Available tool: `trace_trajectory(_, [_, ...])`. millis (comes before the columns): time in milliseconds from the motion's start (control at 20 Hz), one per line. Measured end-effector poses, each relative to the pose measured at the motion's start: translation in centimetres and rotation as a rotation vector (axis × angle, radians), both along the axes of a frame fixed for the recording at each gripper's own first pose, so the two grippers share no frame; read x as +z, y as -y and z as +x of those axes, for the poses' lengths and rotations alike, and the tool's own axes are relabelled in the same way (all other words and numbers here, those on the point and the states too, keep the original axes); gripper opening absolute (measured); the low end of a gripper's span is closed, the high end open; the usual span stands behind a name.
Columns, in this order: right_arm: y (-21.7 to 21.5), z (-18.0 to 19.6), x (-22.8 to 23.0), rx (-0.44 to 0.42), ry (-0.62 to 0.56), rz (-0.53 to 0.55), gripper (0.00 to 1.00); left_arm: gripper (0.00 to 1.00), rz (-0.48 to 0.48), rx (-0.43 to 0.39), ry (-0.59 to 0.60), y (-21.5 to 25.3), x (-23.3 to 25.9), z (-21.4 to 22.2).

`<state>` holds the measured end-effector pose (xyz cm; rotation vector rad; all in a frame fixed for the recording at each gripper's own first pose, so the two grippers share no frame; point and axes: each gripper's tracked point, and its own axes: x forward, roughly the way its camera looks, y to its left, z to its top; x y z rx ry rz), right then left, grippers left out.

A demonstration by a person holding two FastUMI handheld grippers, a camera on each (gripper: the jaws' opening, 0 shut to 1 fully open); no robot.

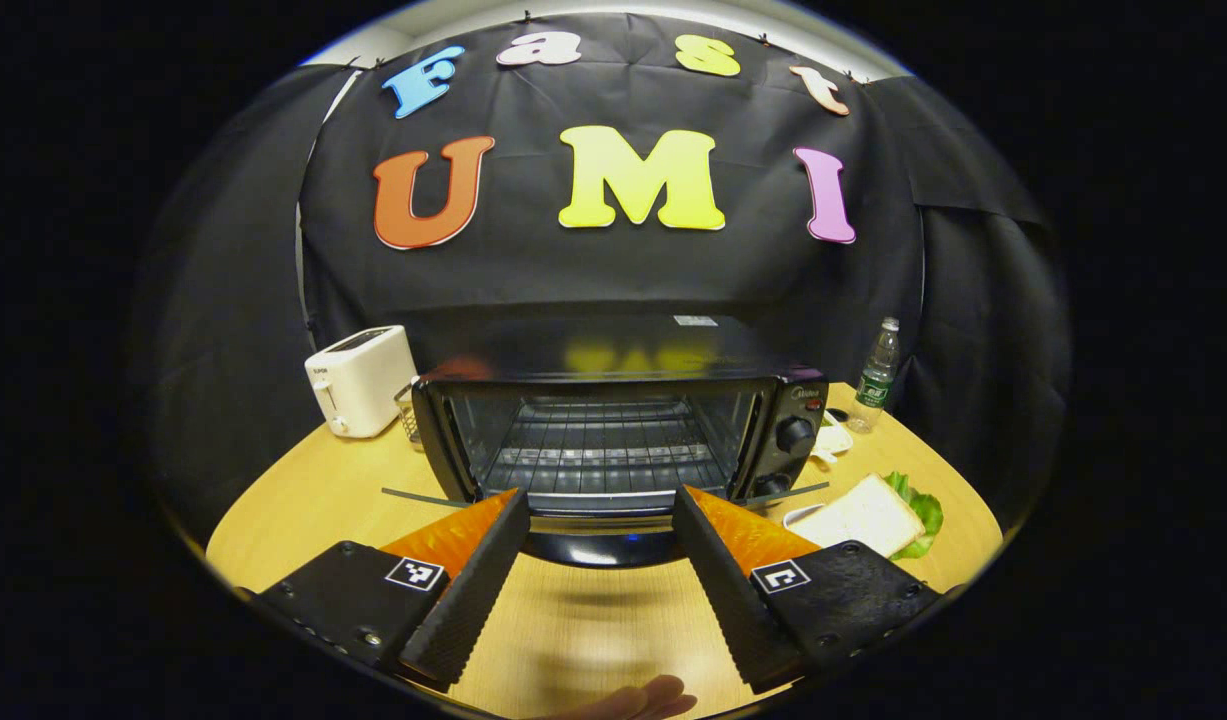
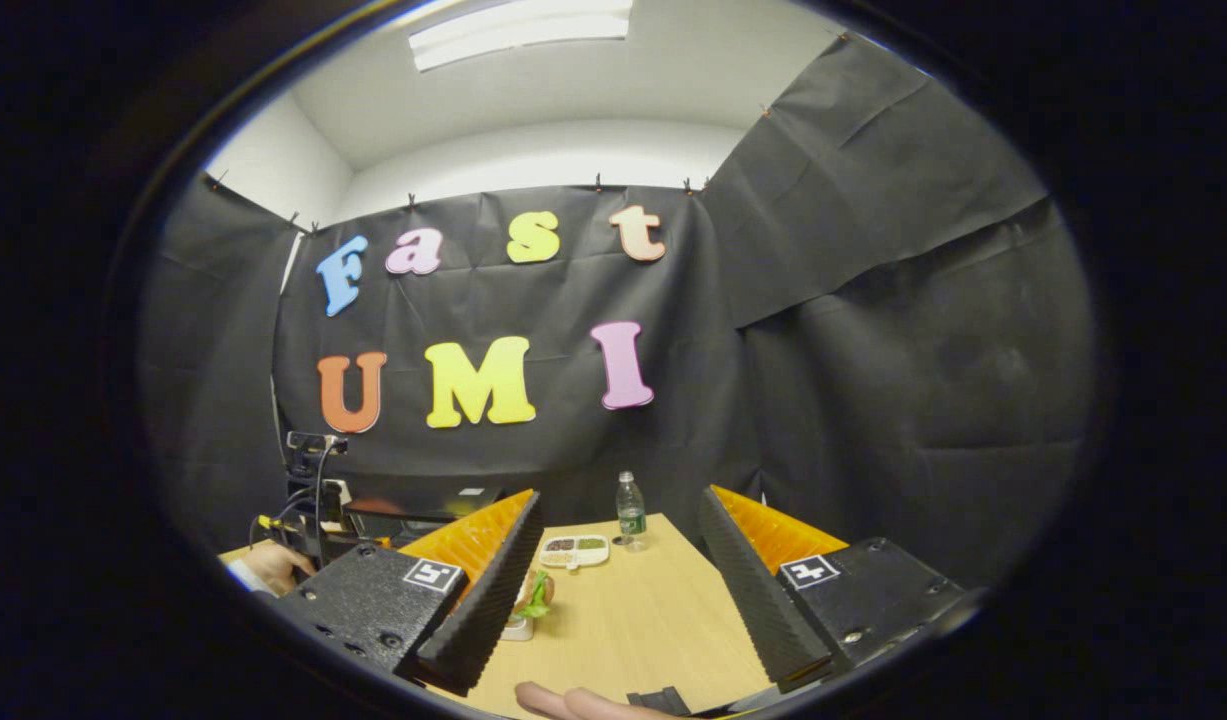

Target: Open the electric oven with the left hand, put the food in, and close the electric oven.

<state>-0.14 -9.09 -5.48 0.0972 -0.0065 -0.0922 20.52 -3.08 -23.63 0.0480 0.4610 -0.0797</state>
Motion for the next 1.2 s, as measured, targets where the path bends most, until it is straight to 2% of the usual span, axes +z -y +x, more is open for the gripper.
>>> trace_trajectory(400, [0.0,-0.8,-0.6,-0.017,-0.018,-0.006,0.95,0.97,-0.002,0.002,0.013,-0.2,-2.9,-3.2])
trace_trajectory(700, [-0.6,-0.5,-1.6,-0.009,-0.049,0.004,0.95,0.96,0.008,0.000,-0.043,-0.4,-7.4,-6.0])
trace_trajectory(750, [-0.7,-0.5,-1.8,-0.007,-0.054,0.004,0.96,0.85,0.021,-0.009,-0.029,-0.4,-7.6,-6.0])
trace_trajectory(800, [-0.9,-0.5,-1.9,-0.007,-0.055,0.004,0.96,0.84,0.023,-0.009,-0.042,-0.5,-8.4,-6.2])
trace_trajectory(850, [-1.0,-0.4,-1.9,-0.004,-0.053,0.005,0.95,0.94,0.014,-0.003,-0.062,-0.6,-9.1,-6.1])
trace_trajectory(1000, [-1.7,-0.3,-2.2,0.006,-0.052,0.008,0.96,0.94,-0.014,0.015,-0.107,-0.6,-10.4,-6.8])
trace_trajectory(1200, [-1.6,0.8,-2.8,-0.006,-0.071,0.028,0.96,0.95,0.028,0.018,-0.043,-1.0,-9.1,-6.7])
